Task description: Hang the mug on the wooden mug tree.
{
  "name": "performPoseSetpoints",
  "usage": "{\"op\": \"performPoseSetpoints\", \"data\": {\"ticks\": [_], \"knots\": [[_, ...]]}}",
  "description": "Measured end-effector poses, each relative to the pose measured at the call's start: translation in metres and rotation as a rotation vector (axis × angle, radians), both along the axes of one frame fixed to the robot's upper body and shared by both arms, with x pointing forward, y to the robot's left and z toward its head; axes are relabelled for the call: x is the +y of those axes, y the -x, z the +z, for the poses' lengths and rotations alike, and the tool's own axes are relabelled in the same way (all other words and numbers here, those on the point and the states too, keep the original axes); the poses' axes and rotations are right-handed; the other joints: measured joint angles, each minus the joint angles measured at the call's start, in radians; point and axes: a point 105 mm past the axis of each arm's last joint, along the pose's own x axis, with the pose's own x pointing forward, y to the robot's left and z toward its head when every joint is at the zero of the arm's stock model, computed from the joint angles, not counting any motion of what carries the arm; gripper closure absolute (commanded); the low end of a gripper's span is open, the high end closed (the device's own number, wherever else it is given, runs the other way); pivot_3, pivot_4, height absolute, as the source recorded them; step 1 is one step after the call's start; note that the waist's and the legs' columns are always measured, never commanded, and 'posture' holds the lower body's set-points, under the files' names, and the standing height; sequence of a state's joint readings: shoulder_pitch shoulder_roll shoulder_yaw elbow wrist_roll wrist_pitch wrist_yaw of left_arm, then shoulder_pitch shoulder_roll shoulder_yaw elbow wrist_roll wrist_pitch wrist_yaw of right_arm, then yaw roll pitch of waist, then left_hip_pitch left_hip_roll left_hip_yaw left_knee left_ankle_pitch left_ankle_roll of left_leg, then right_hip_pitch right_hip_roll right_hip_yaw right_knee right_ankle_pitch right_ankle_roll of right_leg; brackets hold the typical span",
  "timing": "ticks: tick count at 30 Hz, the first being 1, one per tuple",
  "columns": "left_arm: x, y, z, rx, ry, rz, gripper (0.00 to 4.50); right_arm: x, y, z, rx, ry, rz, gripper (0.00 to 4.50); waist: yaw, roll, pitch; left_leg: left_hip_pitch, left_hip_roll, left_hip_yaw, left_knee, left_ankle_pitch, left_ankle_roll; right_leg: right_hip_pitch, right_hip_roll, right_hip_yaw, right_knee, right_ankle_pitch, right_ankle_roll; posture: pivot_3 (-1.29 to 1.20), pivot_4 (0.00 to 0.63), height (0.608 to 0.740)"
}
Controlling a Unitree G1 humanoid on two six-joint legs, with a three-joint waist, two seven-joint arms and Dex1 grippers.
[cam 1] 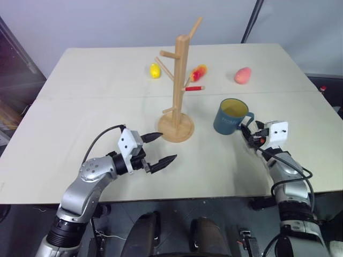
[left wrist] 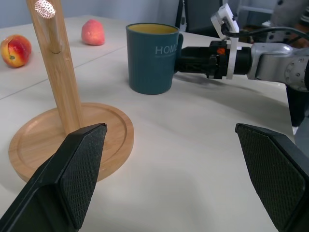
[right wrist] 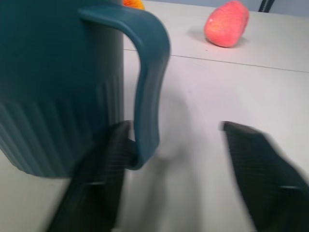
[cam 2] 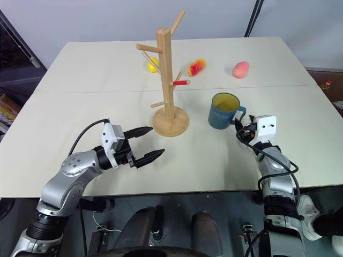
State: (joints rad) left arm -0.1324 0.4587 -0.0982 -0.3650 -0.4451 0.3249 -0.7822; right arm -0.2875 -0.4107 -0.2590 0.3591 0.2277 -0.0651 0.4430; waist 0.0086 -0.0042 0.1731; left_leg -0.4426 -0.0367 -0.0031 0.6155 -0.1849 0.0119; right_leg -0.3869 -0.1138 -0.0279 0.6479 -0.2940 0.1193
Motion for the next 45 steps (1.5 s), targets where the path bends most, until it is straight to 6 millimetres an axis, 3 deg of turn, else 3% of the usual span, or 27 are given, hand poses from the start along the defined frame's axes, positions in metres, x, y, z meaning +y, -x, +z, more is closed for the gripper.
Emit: {"op": "performPoseSetpoints", "data": {"ticks": [2, 3, 8, 11, 14, 17, 19, 23, 30, 45], "knots": [[0.000, 0.000, 0.000, 0.000, 0.000, 0.000, 0.00, 0.003, 0.000, 0.001, -0.003, -0.009, 0.018, 4.32, 0.000, 0.000, 0.000, 0.000, 0.000, 0.000, 0.000, 0.000, 0.000, 0.000, 0.000, 0.000, 0.000, 0.000, 0.000, 0.00, 0.150, 0.740], [0.000, 0.000, 0.000, -0.001, 0.000, 0.000, 0.00, 0.003, 0.000, 0.001, -0.004, -0.013, 0.023, 4.42, 0.000, 0.000, 0.000, 0.000, 0.000, 0.000, 0.000, 0.000, 0.000, 0.000, 0.000, 0.000, 0.000, 0.000, 0.000, 0.00, 0.150, 0.740], [0.000, -0.001, 0.003, -0.012, 0.002, -0.001, 0.00, 0.012, 0.000, 0.000, -0.003, -0.023, 0.069, 4.42, -0.001, 0.000, 0.000, 0.000, 0.000, 0.000, 0.000, 0.000, 0.000, 0.000, 0.000, 0.000, 0.000, 0.000, 0.000, 0.00, 0.150, 0.740], [0.001, -0.002, 0.003, -0.016, 0.004, 0.007, 0.00, 0.022, 0.012, 0.005, -0.001, 0.128, 0.163, 4.42, 0.001, 0.001, 0.000, 0.000, 0.000, 0.000, 0.000, 0.000, 0.000, 0.000, 0.000, 0.000, 0.000, 0.000, 0.000, 0.00, 0.150, 0.740], [0.006, -0.005, 0.003, -0.019, 0.001, 0.026, 0.00, 0.043, 0.030, 0.030, -0.061, 0.425, 0.343, 4.42, 0.001, 0.001, 0.001, 0.000, 0.000, 0.000, 0.000, 0.000, 0.000, 0.000, 0.000, 0.000, 0.000, 0.000, 0.000, 0.00, 0.150, 0.740], [0.011, -0.007, 0.003, -0.026, 0.002, 0.042, 0.00, 0.063, 0.041, 0.054, -0.123, 0.598, 0.473, 4.42, -0.003, 0.001, 0.001, 0.000, 0.001, 0.000, 0.000, 0.000, 0.000, -0.001, 0.000, 0.000, 0.000, 0.000, 0.000, 0.00, 0.150, 0.740], [0.015, -0.011, 0.002, -0.020, -0.006, 0.054, 0.00, 0.080, 0.043, 0.080, -0.190, 0.699, 0.543, 4.42, -0.006, 0.001, 0.001, 0.000, 0.001, 0.000, 0.000, 0.000, 0.000, -0.001, -0.001, 0.000, 0.000, 0.000, 0.000, 0.00, 0.150, 0.740], [0.018, -0.015, 0.006, -0.041, -0.008, 0.063, 0.00, 0.097, 0.038, 0.124, -0.296, 0.784, 0.566, 4.42, 0.003, -0.001, 0.001, 0.000, 0.001, 0.000, 0.001, 0.000, 0.000, 0.000, -0.002, 0.000, -0.001, 0.000, 0.000, 0.00, 0.150, 0.740], [0.035, -0.024, 0.022, -0.097, -0.019, 0.107, 0.00, 0.121, 0.031, 0.159, -0.340, 0.830, 0.627, 4.42, 0.004, -0.002, 0.002, -0.001, 0.000, -0.001, 0.000, 0.000, 0.000, -0.001, -0.003, -0.001, -0.001, 0.000, 0.000, 0.00, 0.150, 0.740], [0.041, -0.021, 0.038, -0.107, 0.013, 0.105, 0.00, 0.133, 0.018, 0.166, -0.320, 0.831, 0.682, 4.42, 0.001, -0.002, 0.002, -0.001, 0.000, -0.001, 0.000, 0.000, 0.000, -0.001, -0.004, -0.001, -0.001, 0.000, 0.000, 0.00, 0.150, 0.740]]}}
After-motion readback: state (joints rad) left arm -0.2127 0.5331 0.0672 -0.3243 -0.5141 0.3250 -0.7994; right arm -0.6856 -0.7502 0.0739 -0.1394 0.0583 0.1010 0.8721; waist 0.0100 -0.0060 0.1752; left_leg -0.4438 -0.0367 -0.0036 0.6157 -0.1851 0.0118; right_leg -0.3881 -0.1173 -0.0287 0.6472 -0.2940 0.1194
